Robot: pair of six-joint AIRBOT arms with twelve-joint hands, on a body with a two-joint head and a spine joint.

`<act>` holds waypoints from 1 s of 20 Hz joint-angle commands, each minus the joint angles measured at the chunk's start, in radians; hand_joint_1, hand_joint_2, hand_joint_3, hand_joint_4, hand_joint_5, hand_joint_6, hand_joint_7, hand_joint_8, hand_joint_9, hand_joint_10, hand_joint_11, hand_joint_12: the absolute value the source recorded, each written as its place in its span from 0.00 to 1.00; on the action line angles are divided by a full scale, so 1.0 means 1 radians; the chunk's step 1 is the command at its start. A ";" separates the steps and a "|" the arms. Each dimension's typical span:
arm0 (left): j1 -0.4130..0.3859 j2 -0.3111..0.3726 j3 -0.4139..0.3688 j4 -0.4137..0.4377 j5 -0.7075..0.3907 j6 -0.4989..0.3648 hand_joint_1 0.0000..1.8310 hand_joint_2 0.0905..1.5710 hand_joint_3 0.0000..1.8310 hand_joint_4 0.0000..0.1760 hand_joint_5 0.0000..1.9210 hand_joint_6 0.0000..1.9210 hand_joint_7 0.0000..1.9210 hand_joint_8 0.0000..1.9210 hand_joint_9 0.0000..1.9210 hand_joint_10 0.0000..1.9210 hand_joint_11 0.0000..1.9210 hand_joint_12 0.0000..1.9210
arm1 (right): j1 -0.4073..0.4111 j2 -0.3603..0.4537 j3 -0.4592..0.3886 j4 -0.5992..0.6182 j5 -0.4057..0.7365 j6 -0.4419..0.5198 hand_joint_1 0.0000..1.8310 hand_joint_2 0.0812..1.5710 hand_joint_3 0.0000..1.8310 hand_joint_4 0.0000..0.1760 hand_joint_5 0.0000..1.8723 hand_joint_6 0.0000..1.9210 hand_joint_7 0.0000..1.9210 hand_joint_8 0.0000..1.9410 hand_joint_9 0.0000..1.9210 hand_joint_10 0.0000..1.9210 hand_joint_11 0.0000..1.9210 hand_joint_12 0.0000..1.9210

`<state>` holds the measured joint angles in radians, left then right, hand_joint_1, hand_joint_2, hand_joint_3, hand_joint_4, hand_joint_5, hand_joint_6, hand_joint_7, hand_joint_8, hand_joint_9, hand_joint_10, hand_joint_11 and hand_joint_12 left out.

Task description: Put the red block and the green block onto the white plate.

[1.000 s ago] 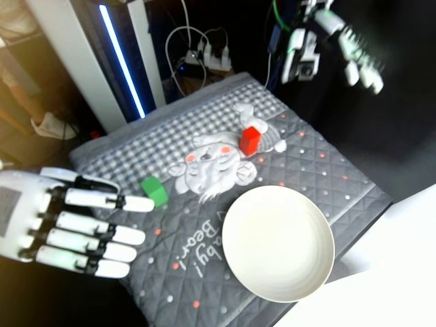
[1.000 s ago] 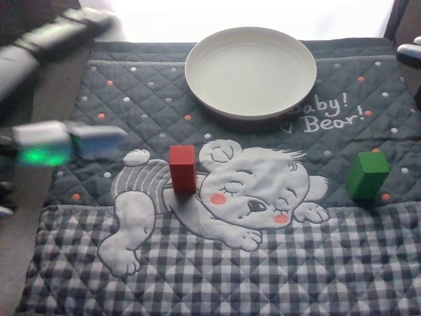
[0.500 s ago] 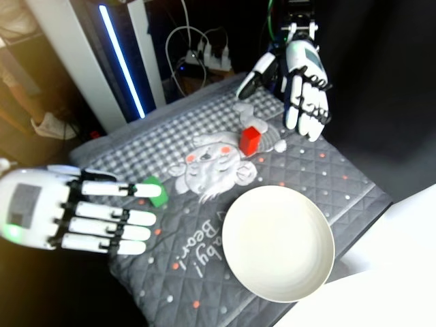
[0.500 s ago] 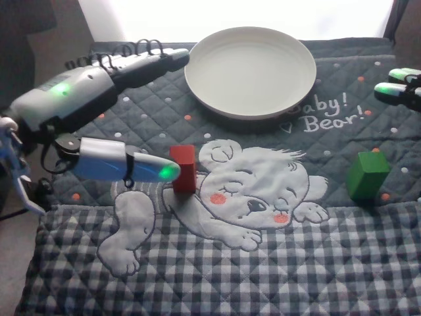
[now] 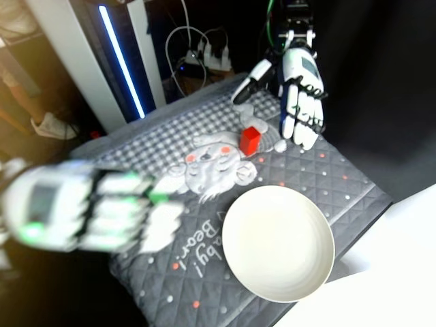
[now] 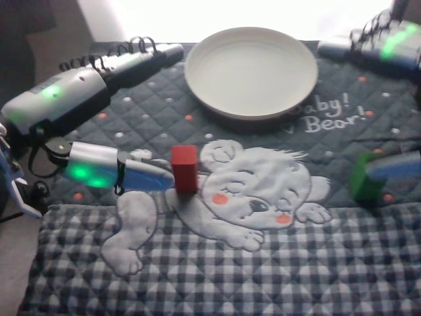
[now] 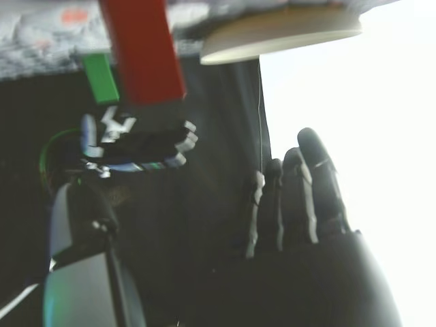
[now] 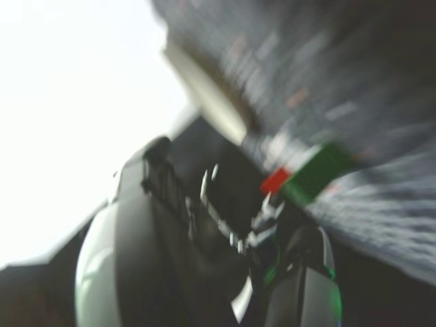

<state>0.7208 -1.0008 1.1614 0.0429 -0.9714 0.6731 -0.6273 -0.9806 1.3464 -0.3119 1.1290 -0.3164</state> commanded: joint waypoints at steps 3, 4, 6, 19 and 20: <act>-0.006 0.006 0.004 -0.018 -0.112 -0.006 0.38 0.47 0.00 0.11 0.00 0.00 0.00 0.00 0.03 0.00 0.00 0.37 | 0.003 0.010 0.003 0.026 0.066 0.021 0.44 0.51 0.00 1.00 0.03 0.00 0.08 0.00 0.08 0.00 0.03 0.22; -0.006 0.005 0.003 -0.016 -0.105 -0.006 0.38 0.48 0.00 0.28 0.02 0.01 0.03 0.01 0.04 0.00 0.00 0.37 | 0.003 0.007 0.003 0.026 0.065 0.022 0.43 0.52 0.00 1.00 0.03 0.00 0.08 0.00 0.08 0.00 0.02 0.27; -0.006 -0.002 0.003 -0.010 -0.080 -0.007 0.39 0.49 0.00 0.38 0.04 0.00 0.06 0.00 0.08 0.00 0.00 0.45 | 0.003 -0.003 0.004 0.020 0.049 0.022 0.44 0.52 0.00 1.00 0.02 0.00 0.05 0.00 0.06 0.00 0.00 0.22; -0.051 -0.076 0.050 0.097 0.059 -0.055 0.57 0.47 0.00 0.00 0.07 0.00 0.03 0.00 0.04 0.00 0.00 0.25 | 0.002 -0.020 0.016 0.032 -0.045 0.023 0.50 0.55 0.00 0.64 0.10 0.00 0.05 0.00 0.04 0.00 0.00 0.24; -0.063 -0.086 0.057 0.108 0.068 -0.059 0.55 0.48 0.00 0.00 0.10 0.00 0.07 0.00 0.07 0.00 0.00 0.32 | 0.002 -0.021 0.016 0.032 -0.047 0.023 0.51 0.56 0.00 0.68 0.09 0.00 0.05 0.00 0.04 0.00 0.00 0.24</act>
<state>0.6674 -1.0874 1.2198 0.1642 -0.7918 0.6220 -0.6289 -1.0122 1.3582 -0.3260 0.9752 -0.2981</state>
